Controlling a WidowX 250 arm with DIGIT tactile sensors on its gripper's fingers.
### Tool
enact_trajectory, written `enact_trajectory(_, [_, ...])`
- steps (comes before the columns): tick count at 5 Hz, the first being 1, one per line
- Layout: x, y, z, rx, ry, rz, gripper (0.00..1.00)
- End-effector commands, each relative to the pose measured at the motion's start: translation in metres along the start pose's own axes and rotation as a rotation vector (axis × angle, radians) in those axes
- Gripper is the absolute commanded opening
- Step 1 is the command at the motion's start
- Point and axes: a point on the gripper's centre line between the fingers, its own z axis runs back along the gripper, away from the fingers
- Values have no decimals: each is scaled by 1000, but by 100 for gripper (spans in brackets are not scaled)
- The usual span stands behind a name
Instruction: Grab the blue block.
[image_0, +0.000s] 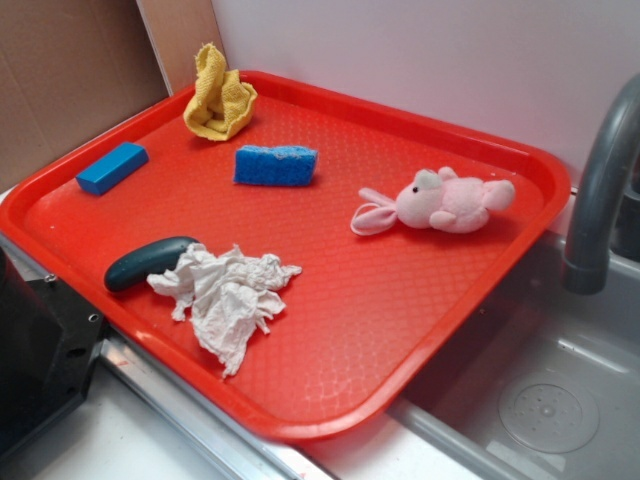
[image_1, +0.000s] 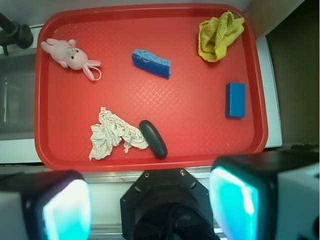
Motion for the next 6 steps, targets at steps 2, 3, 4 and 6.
enact_trajectory(2, [8, 52, -49, 28, 35, 83, 100])
enact_trajectory(3, [7, 99, -103, -76, 27, 113, 100])
enact_trajectory(4, [53, 141, -155, -40, 68, 50, 100])
enact_trajectory(6, [75, 163, -212, 38, 70, -61, 100])
